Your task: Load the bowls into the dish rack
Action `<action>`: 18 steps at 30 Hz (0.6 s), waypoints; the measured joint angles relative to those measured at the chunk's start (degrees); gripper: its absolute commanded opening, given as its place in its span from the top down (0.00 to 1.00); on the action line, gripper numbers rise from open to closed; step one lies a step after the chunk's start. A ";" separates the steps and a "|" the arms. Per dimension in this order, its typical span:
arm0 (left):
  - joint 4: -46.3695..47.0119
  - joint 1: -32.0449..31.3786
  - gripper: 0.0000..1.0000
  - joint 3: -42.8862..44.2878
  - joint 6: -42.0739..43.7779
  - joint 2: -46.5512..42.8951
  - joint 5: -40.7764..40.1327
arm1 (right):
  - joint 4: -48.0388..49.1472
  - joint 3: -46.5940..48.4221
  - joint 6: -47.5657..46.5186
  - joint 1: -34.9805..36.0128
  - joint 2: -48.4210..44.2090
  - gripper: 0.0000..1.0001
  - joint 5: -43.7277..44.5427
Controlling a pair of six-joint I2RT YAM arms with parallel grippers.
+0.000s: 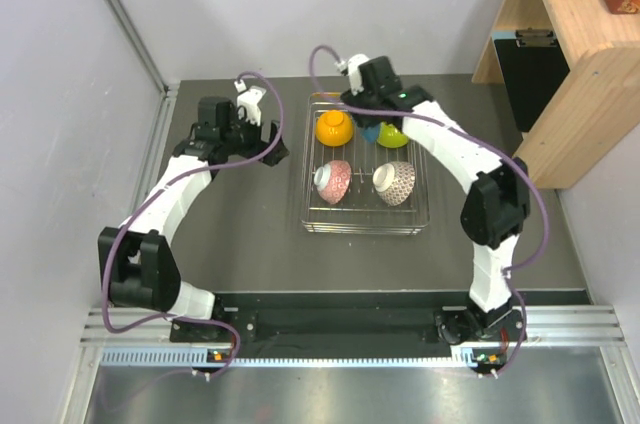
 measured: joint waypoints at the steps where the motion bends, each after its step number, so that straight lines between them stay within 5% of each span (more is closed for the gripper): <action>1: -0.04 0.17 0.01 -0.59 0.09 -0.02 -0.20 | -0.44 0.09 -1.22 1.42 1.27 1.00 3.06; 8: -0.17 2.75 0.01 -4.59 0.94 -0.20 -0.61 | -2.16 0.11 -8.37 5.57 9.99 1.00 20.59; 18: -0.09 6.34 0.01 -5.27 0.85 -1.90 1.11 | -1.70 2.56 -14.40 7.04 14.23 1.00 29.51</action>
